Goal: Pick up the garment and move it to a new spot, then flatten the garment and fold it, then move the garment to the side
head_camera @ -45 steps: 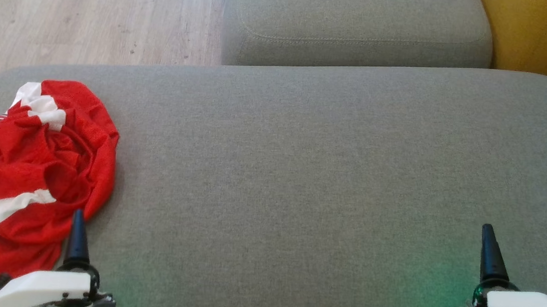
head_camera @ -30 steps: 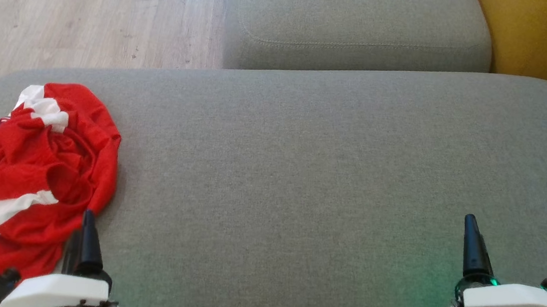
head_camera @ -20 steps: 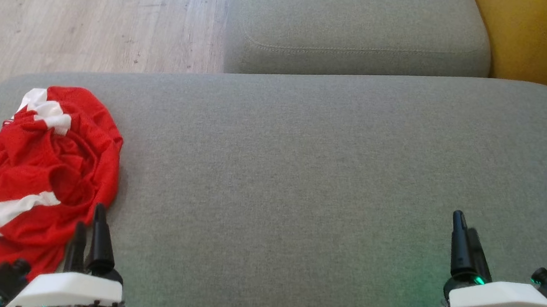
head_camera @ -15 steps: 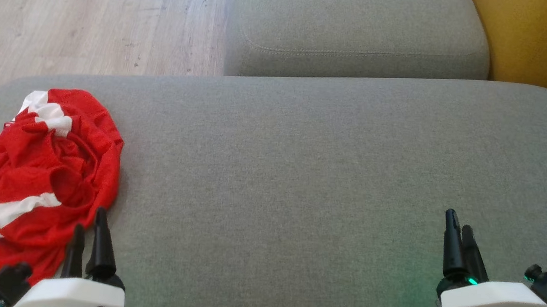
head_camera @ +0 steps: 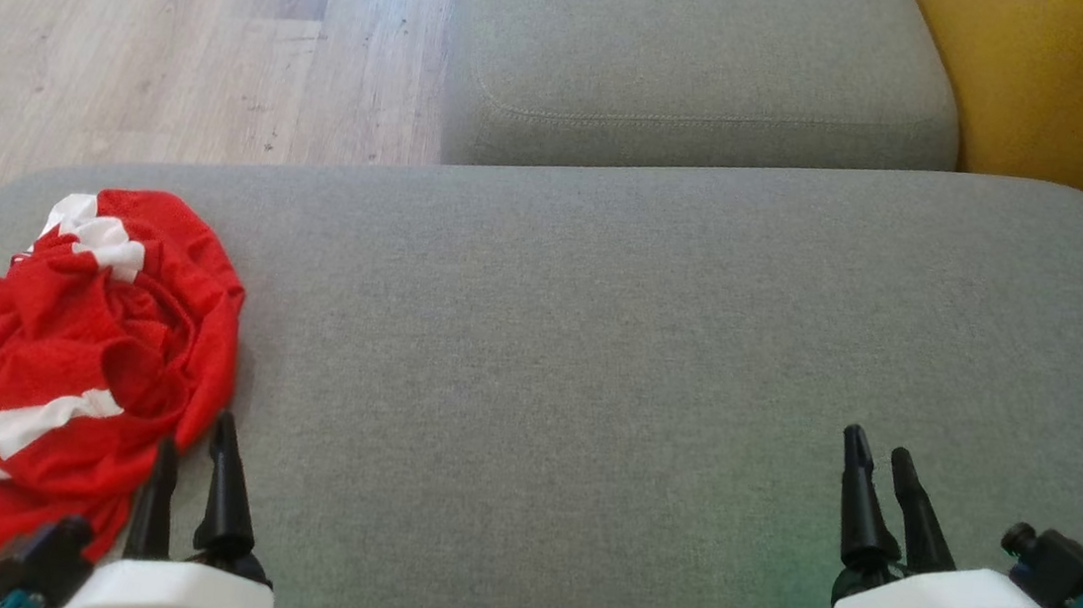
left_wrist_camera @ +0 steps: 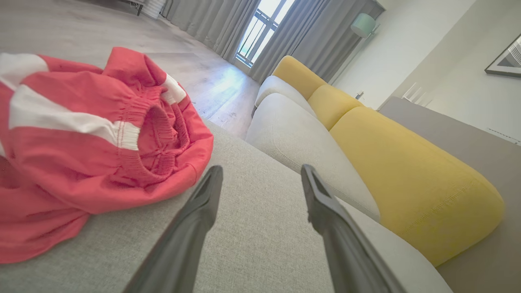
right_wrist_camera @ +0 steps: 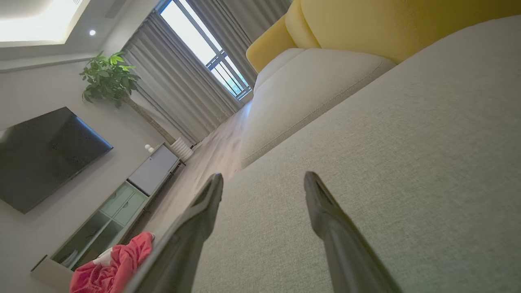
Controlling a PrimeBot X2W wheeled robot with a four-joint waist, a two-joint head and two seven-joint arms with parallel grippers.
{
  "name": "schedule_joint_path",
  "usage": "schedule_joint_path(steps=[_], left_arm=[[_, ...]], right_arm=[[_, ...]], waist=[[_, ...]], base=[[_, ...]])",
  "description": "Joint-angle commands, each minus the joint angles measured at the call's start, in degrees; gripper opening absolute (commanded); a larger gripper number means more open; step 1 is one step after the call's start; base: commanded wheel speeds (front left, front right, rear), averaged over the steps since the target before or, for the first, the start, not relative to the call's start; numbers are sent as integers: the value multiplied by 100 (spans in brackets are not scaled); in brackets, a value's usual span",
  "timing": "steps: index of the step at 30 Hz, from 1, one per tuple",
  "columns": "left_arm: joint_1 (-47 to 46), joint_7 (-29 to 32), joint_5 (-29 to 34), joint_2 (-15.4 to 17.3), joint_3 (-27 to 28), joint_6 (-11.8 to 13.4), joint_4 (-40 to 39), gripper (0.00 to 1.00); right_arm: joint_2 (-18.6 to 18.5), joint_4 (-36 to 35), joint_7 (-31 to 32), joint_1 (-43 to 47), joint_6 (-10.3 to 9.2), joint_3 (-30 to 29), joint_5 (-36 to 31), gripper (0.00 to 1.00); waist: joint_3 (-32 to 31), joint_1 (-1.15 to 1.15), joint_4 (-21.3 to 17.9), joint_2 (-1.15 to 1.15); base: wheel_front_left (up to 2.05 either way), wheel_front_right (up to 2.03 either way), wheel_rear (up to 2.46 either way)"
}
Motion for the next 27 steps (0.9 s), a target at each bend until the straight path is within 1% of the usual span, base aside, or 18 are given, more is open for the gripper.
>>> schedule_joint_path(steps=[1, 27], left_arm=[[-145, -82, 221, 49, 48, 32, -254, 100], [107, -536, 2145, 82, -113, 221, -414, 100]], right_arm=[[-29, -229, -92, -149, -3, 143, -215, 100], [-37, -453, -548, -6, -3, 551, -2160, 100]], waist=[[-11, 0, 1, 0], [-137, 0, 17, 0]], base=[[0, 0, 0], [0, 0, 0]])
